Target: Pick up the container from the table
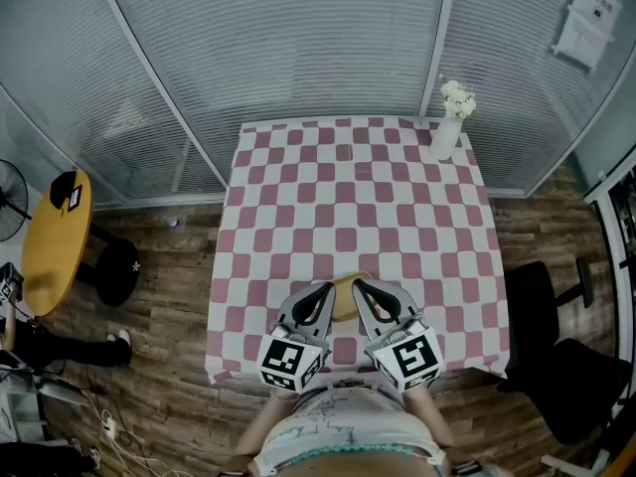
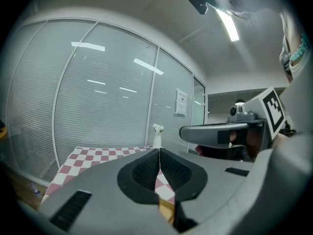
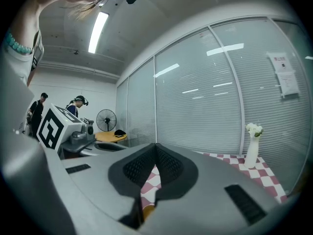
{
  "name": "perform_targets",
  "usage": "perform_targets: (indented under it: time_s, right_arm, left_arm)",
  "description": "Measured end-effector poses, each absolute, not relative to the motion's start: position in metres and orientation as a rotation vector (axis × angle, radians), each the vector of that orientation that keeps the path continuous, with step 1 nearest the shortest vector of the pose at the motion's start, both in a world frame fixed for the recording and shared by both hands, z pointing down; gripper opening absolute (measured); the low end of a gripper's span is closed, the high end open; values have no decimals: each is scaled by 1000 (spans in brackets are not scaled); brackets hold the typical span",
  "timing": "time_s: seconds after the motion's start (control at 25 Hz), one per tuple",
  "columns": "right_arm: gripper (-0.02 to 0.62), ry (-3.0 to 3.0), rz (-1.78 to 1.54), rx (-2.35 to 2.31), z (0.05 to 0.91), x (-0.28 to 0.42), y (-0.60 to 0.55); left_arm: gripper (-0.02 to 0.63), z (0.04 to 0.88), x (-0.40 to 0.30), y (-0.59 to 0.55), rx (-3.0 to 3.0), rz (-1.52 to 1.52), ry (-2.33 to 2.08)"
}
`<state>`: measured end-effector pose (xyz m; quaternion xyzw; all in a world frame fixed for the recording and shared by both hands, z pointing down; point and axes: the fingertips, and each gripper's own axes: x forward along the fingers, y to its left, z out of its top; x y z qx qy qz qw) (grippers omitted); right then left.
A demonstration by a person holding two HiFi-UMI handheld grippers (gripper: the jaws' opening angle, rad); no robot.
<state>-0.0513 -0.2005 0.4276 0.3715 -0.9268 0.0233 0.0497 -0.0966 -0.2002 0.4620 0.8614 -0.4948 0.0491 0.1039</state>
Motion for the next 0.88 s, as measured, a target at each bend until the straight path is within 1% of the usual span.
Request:
perform_targets:
  time_s: [0.88]
  right_arm:
    - [-8,-2727,130,1202,446,-43,-194]
  left_arm:
    - [15,552,-118,-192,2400,345,-1379]
